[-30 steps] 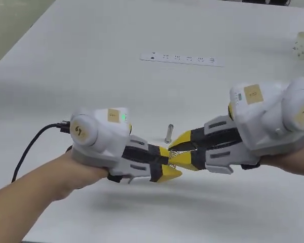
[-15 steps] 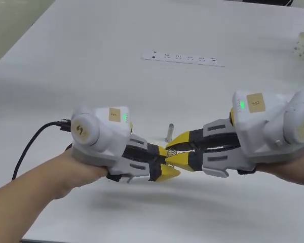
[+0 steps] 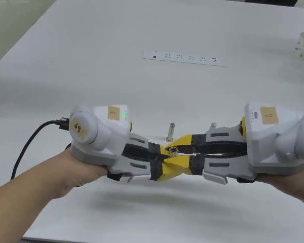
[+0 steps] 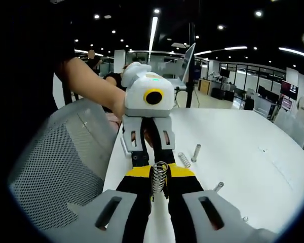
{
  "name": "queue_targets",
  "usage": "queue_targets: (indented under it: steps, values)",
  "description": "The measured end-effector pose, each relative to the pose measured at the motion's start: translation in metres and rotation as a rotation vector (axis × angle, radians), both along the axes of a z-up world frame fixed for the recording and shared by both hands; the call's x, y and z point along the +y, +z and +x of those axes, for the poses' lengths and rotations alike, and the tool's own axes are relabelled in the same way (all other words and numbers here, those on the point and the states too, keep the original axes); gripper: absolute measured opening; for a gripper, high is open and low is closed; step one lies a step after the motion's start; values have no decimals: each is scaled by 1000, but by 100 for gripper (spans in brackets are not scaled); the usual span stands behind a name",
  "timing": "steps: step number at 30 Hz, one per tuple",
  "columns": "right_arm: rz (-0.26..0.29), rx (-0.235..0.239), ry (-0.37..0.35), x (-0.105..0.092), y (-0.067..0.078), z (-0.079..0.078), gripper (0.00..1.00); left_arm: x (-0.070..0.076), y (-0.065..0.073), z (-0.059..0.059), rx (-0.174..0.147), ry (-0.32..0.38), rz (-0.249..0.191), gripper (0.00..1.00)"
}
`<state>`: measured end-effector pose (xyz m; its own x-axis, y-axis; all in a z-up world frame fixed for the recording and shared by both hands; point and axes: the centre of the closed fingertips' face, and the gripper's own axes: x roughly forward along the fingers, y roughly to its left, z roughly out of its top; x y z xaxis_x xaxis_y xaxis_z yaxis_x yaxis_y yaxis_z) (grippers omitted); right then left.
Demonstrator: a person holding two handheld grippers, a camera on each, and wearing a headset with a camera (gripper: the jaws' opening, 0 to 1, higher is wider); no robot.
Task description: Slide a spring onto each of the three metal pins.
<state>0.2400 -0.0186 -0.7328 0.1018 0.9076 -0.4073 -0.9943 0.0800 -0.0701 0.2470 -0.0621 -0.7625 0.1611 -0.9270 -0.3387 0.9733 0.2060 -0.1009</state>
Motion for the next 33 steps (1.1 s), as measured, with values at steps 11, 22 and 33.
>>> queue_targets:
  steps: [11, 22, 33]
  values:
    - [19, 25, -6, 3, 3, 1, 8, 3, 2, 0, 9, 12, -6, 2]
    - [29, 45, -8, 5, 5, 3, 8, 5, 5, 1, 40, 35, -19, 4]
    - [37, 37, -17, 7, 9, 6, 8, 13, 4, 4, 41, 81, -10, 16]
